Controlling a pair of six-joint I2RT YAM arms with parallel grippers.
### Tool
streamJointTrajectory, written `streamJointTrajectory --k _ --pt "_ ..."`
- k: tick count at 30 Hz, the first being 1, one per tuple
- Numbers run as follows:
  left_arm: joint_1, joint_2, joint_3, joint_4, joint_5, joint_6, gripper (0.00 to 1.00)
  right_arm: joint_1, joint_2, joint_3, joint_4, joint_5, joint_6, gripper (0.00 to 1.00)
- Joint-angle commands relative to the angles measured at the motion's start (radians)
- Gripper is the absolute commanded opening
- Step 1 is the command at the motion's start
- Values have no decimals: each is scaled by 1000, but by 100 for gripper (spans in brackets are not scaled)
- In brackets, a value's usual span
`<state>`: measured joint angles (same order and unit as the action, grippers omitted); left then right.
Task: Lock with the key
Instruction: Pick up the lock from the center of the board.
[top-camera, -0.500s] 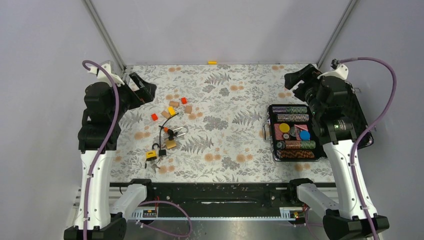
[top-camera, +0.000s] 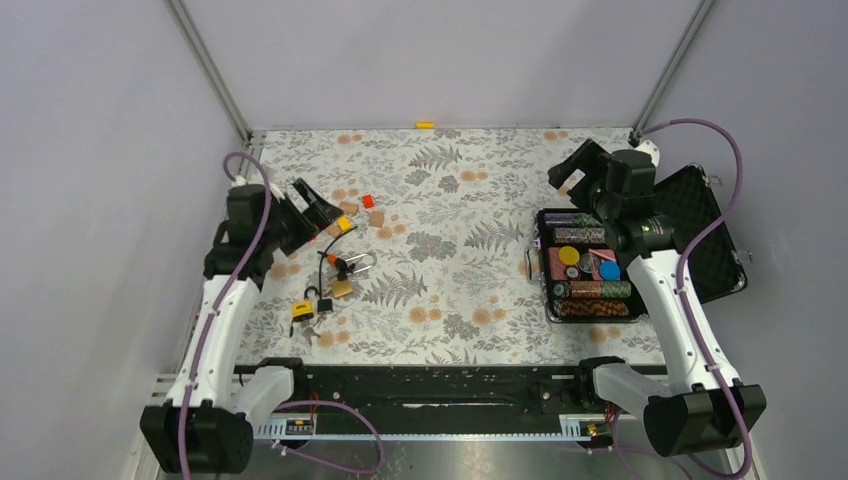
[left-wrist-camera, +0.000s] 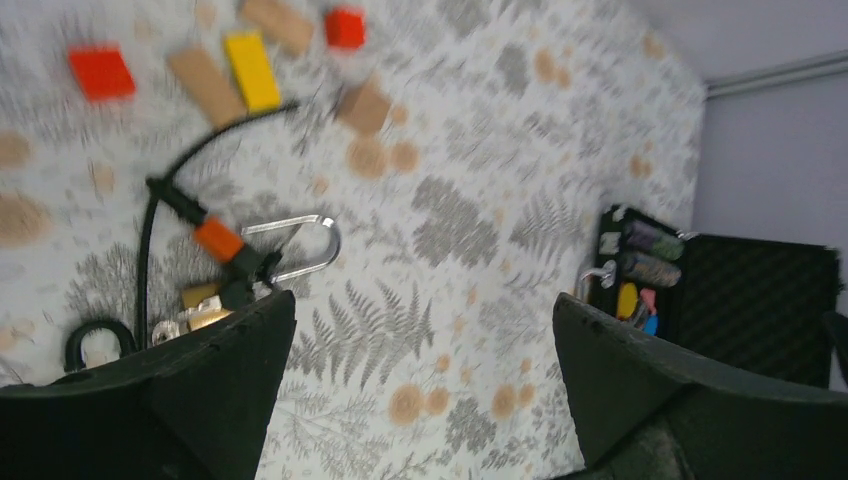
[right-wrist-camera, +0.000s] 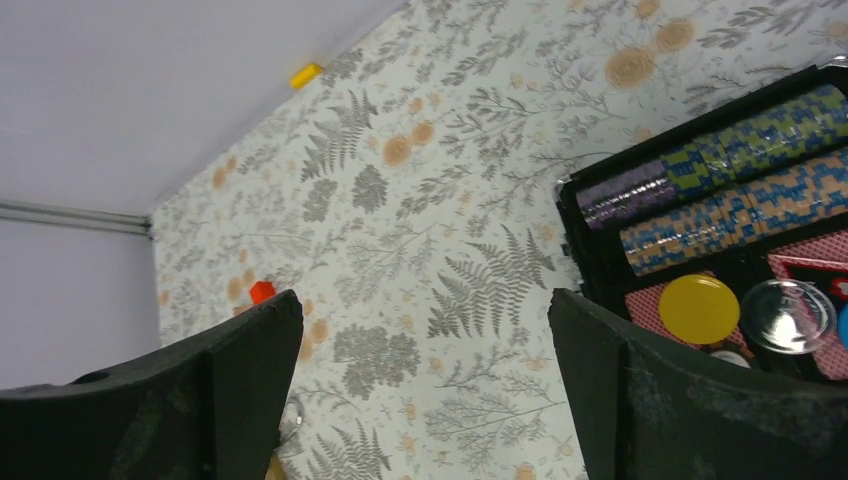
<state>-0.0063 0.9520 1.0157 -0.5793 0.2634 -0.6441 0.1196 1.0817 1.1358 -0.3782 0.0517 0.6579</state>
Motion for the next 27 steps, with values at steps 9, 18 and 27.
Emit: streamJointTrajectory --k 9,18,27 --pt "-53 266 -259 219 -194 -289 86 -2 25 -88 -135 -19 11 74" --pt "-71 454 -212 248 -360 -429 64 -3 -52 -197 -130 -32 37 71" --pt "-97 548 -128 188 -404 -377 57 -3 -103 -244 -121 -28 48 71"
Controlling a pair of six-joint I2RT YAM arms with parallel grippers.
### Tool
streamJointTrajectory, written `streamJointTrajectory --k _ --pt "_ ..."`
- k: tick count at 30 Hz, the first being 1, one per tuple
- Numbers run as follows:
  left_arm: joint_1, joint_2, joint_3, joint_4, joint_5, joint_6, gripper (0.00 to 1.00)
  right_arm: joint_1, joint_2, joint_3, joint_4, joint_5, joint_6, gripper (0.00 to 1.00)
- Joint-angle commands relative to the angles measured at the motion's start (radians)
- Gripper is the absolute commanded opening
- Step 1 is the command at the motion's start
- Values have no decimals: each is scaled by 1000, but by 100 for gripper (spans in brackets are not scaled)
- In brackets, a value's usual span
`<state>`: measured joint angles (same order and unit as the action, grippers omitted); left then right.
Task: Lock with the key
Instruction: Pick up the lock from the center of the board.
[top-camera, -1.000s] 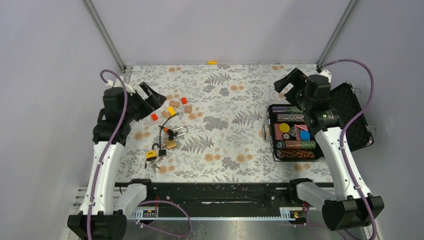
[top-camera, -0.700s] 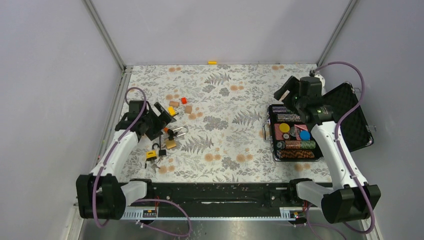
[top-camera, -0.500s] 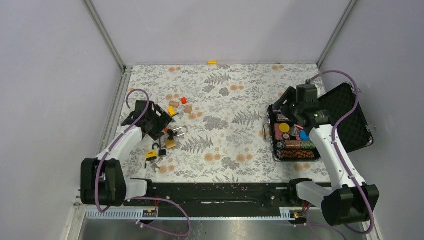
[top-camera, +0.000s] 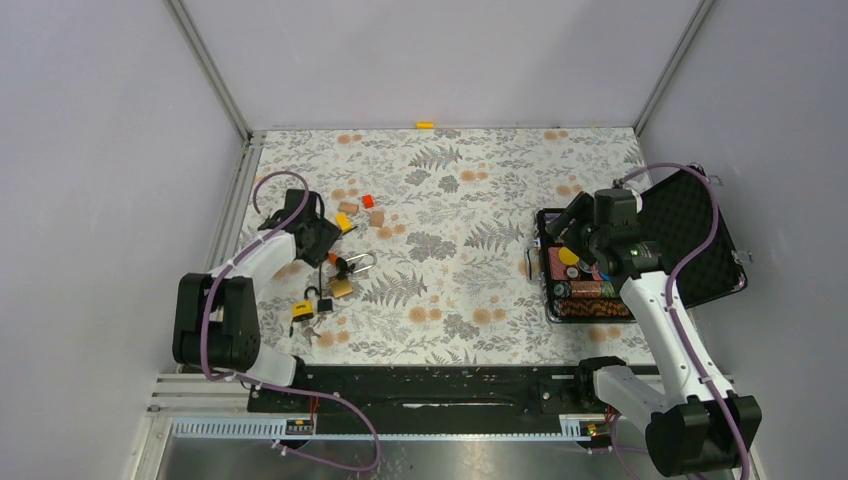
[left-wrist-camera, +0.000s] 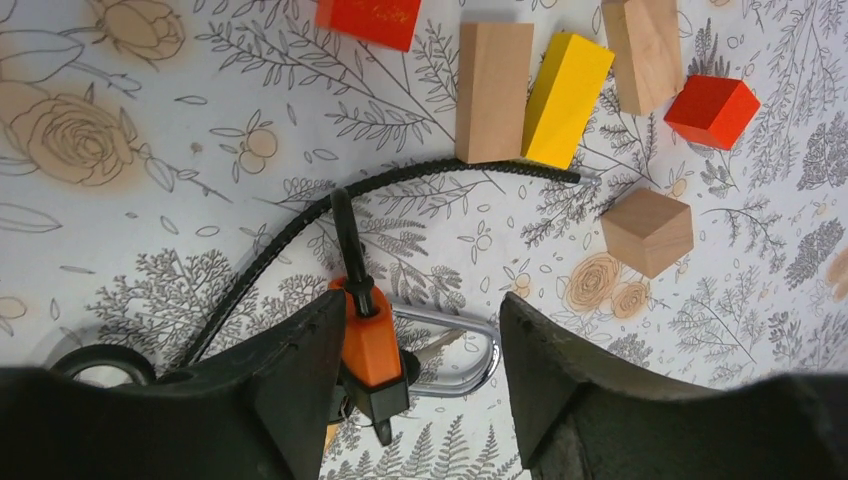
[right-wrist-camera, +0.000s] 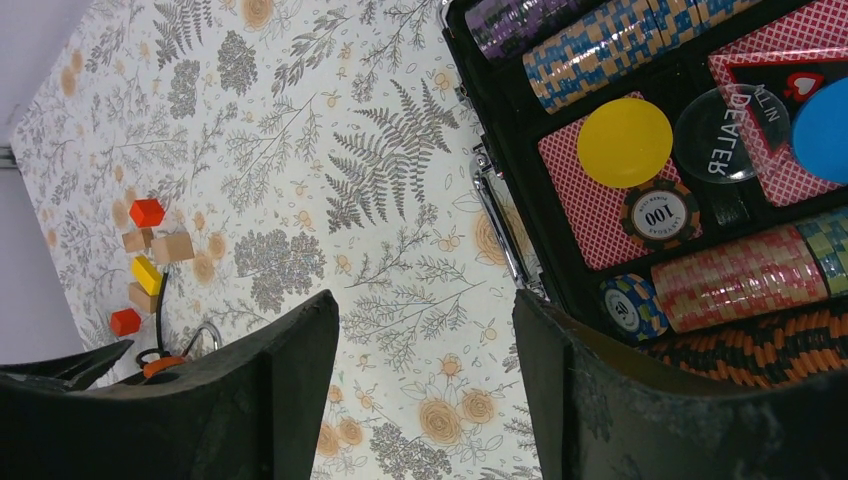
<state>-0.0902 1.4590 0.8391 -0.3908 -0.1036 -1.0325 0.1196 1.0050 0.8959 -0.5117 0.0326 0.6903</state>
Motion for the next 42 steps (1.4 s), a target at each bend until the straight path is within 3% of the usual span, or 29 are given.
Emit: streamJointTrajectory --k 1,8,10,13,15,17,18,22,27,32,36,42 --pt "-18 54 55 -11 -35 18 57 -4 -32 -7 12 -8 17 71" --pt "-40 93 50 -47 -57 33 59 -2 -70 -31 2 -2 28 71" --pt "-46 100 54 -48 -71 41 56 -3 -77 -40 4 -2 33 71" --pt "-54 108 66 -59 -82 61 41 -3 -81 -44 2 -4 36 71" --pt "-55 101 66 -55 -83 72 26 -3 -82 -45 3 -13 36 71" --pt "-58 91 79 -50 -68 111 4 -3 -79 -42 1 -25 27 71" --pt "-61 86 99 -63 -68 131 0 -3 -76 -37 -1 -29 23 71" --pt "-69 10 158 -95 -49 234 0 -3 -66 -23 -3 -91 9 71" --pt "-81 -120 222 -116 113 413 0 6 -84 -20 45 -255 -32 80" --pt "-163 -237 296 -110 415 652 0 83 -130 -56 280 -441 -24 94" --pt "-251 -310 305 -48 649 743 0 197 -102 -16 450 -530 -25 95" --pt "-341 -336 327 18 914 863 0 304 6 56 737 -758 3 88"
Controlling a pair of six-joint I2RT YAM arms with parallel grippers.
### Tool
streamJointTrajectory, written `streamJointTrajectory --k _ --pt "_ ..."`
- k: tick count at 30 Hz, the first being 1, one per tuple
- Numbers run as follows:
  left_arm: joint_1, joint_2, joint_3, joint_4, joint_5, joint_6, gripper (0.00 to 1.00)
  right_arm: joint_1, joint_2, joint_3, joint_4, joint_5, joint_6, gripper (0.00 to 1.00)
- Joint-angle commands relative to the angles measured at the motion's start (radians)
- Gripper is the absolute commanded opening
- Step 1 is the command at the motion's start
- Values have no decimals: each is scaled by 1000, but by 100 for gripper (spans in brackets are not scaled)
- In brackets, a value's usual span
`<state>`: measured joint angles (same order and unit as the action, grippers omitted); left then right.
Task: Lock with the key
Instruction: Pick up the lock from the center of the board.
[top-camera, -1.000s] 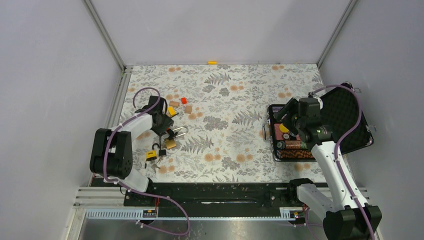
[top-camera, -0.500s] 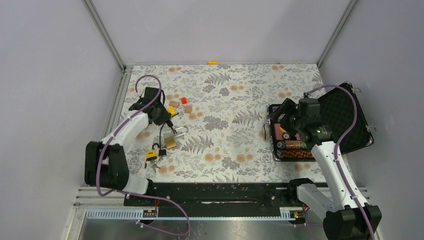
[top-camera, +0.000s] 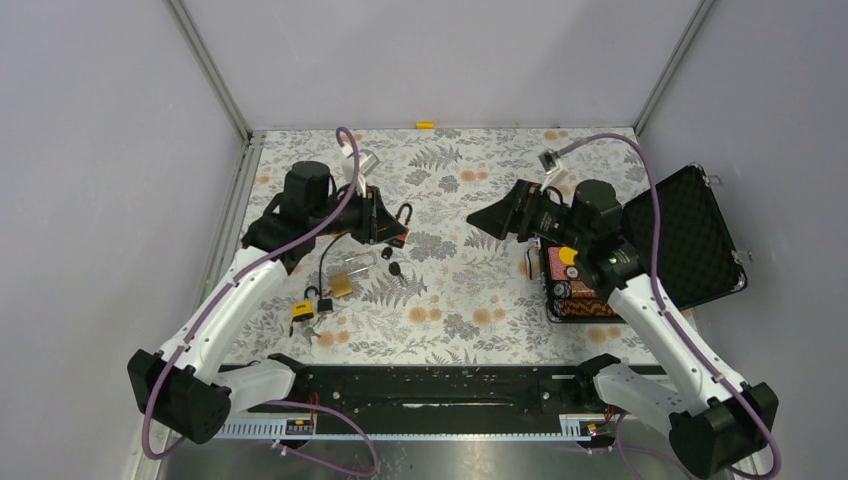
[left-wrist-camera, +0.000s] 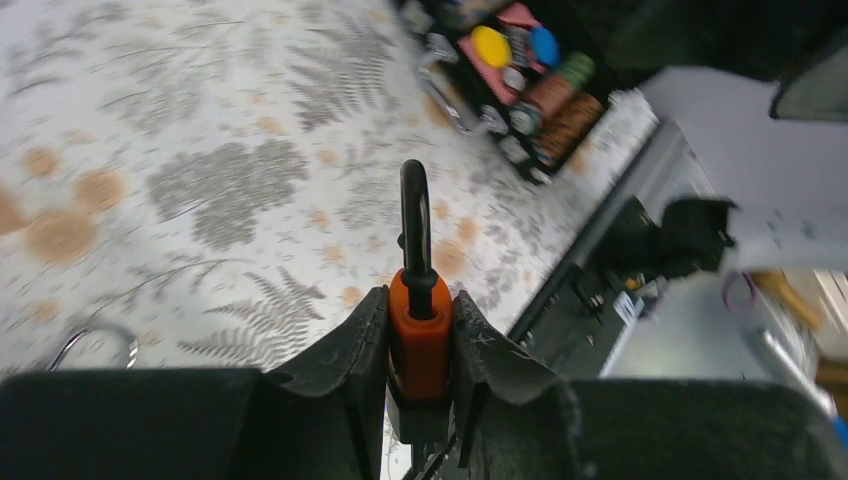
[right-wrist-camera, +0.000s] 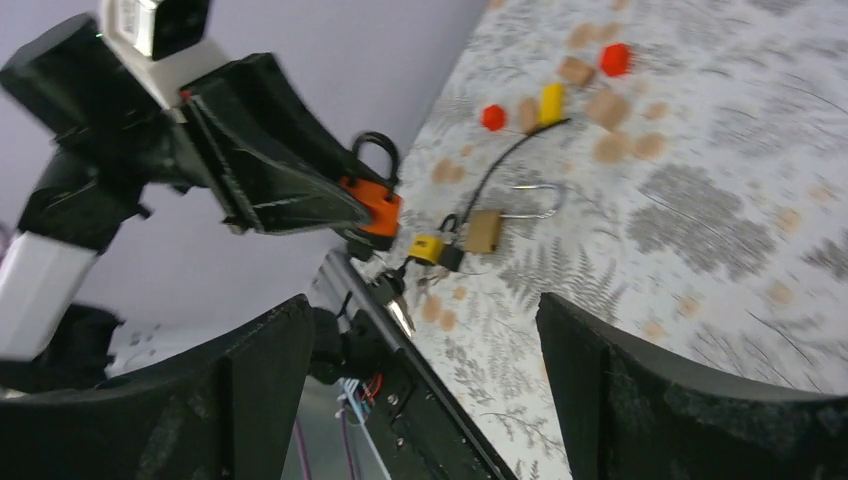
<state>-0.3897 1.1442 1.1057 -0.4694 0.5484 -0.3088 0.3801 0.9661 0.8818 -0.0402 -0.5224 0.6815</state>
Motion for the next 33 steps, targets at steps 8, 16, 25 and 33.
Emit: streamJointTrajectory --k 8,16,25,33 --pt "-131 28 126 31 412 252 0 140 86 135 245 -317 -204 87" --pt "-205 41 162 -6 463 301 0 178 109 139 228 -421 -304 53" --pt "-237 54 263 -165 469 470 0 180 123 200 -26 -450 -541 64" --pt "-241 67 320 -228 470 532 0 189 135 210 28 -472 -520 61"
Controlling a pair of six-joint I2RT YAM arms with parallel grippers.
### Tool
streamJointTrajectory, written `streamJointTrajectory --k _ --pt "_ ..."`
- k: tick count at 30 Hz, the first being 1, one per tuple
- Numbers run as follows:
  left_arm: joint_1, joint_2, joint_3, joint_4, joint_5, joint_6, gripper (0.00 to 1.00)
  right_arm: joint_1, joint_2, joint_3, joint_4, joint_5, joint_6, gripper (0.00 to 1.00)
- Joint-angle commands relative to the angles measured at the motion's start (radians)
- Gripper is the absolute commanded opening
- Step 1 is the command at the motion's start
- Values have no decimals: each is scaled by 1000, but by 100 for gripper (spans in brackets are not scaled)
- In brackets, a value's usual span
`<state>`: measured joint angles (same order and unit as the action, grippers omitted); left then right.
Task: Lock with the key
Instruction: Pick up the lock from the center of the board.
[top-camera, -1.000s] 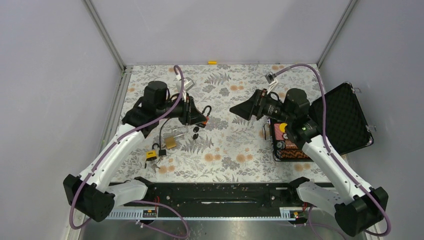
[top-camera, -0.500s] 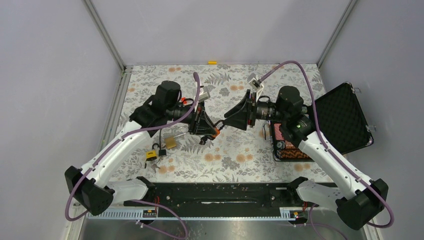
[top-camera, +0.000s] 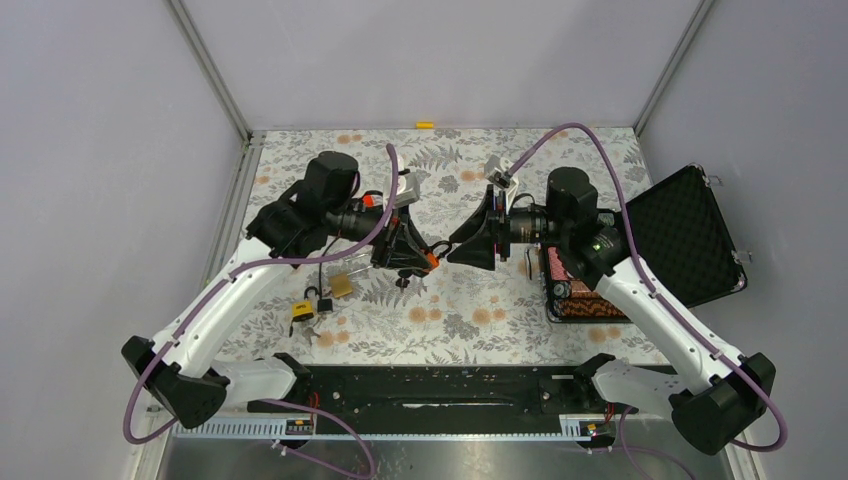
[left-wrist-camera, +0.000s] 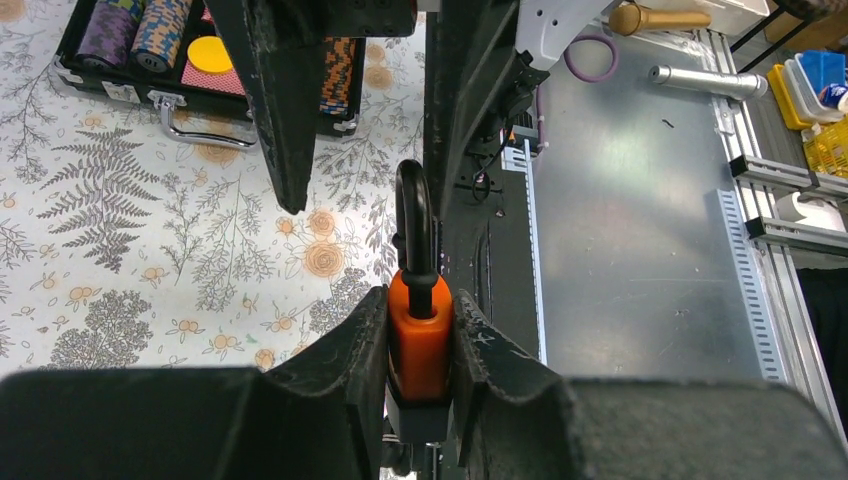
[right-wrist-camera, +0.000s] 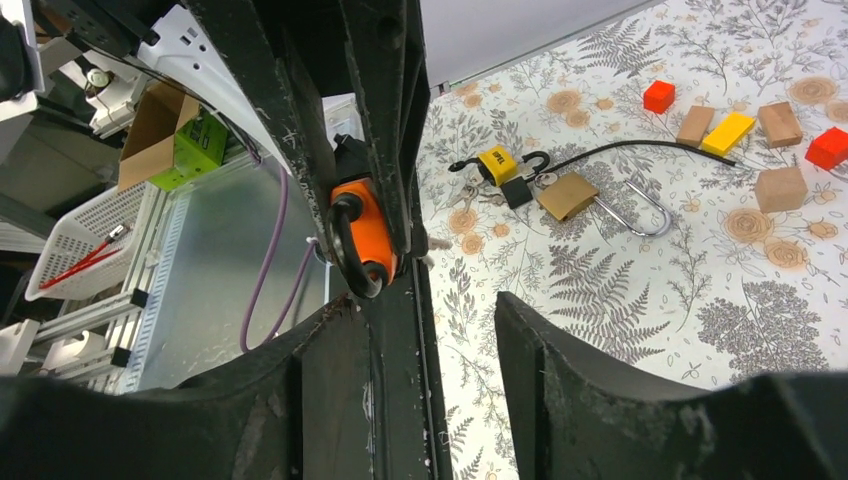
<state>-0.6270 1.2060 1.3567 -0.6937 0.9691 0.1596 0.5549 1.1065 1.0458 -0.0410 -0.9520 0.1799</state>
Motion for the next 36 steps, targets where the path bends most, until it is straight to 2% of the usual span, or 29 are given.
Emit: streamJointTrajectory --k 1,3,5,10,15,16,19,20,21,22,23,24,25,26,27,31,34,36 --pt "-5 9 75 -11 48 68 0 14 -9 48 31 -44 -16 65" --pt "-4 13 85 -25 47 69 0 19 -13 54 66 -48 -16 70" --pt "-7 17 91 -28 49 61 0 25 -11 63 69 -59 -18 70" --pt "-10 20 91 -27 48 52 0 51 1 99 2 -16 -50 59" --pt "-15 20 87 -28 54 42 0 73 19 114 7 10 -51 52" --pt "-17 19 85 -27 54 41 0 78 23 118 7 11 -51 46" --pt "-17 13 88 -29 56 31 0 91 31 129 -4 3 -52 18" --pt "-18 10 90 -29 54 27 0 94 31 132 -9 3 -50 6" --pt "-19 8 92 -29 53 22 0 96 26 132 -9 8 -46 0" --pt "-18 6 95 -29 53 16 2 99 20 132 -8 13 -42 0" --pt "-18 1 97 -29 53 8 14 101 10 130 2 20 -31 0" --pt "-19 -1 95 -23 50 -6 36 101 -5 122 24 39 -4 0" --pt "-19 -7 90 -11 50 -25 50 101 -20 112 82 69 32 0" --pt "-19 -17 76 14 48 -52 62 102 -39 96 132 101 74 0" --pt "-19 -31 52 53 44 -86 70 101 -55 83 180 133 120 0" --pt "-18 -136 -126 387 22 -313 84 101 -113 62 315 207 257 0" --pt "-19 -213 -263 716 -36 -495 87 100 -149 64 358 243 315 0" --pt "-18 -245 -318 870 -80 -596 87 101 -169 72 365 266 337 0"
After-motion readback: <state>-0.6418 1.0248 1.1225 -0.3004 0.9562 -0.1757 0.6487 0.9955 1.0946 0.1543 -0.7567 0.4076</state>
